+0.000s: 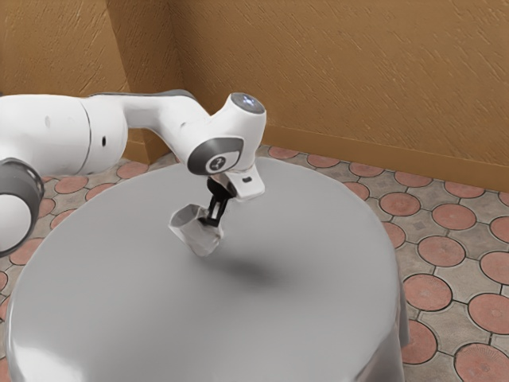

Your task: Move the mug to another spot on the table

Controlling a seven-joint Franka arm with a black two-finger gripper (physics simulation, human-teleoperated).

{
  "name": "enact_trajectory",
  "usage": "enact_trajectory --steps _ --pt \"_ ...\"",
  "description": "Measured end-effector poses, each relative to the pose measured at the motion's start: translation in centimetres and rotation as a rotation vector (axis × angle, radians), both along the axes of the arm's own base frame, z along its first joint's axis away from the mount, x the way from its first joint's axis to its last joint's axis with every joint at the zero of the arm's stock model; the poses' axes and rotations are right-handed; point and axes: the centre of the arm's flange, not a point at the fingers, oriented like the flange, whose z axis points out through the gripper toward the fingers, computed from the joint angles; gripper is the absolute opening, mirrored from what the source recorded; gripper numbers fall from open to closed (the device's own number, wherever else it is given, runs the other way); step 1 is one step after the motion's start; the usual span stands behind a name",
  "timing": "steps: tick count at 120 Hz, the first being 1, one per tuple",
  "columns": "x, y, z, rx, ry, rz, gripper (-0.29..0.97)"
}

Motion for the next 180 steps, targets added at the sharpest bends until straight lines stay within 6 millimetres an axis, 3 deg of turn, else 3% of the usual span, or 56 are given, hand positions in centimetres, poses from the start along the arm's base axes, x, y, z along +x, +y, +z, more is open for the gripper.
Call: enact_trajectory --steps 25,48,78,92,125,138,153,180 --pt "-0.3 3.6 -0.9 0.092 0.015 0.043 0.03" --pt "-0.8 4.9 -3.0 0.119 0.049 0.069 0.04" --pt "-0.8 4.4 -3.1 0.108 0.039 0.079 0.46" --pt "-0.7 4.1 0.2 0.042 -0.019 0.115 0.55" --pt "-2.6 3.7 15.7 -0.159 -0.278 0.190 0.65" --pt "-4.1 3.9 20.5 -0.194 -0.361 0.203 0.66" --pt "-5.1 4.1 23.7 -0.213 -0.420 0.213 0.67" --pt "-6.2 4.3 26.4 -0.229 -0.471 0.239 0.68"
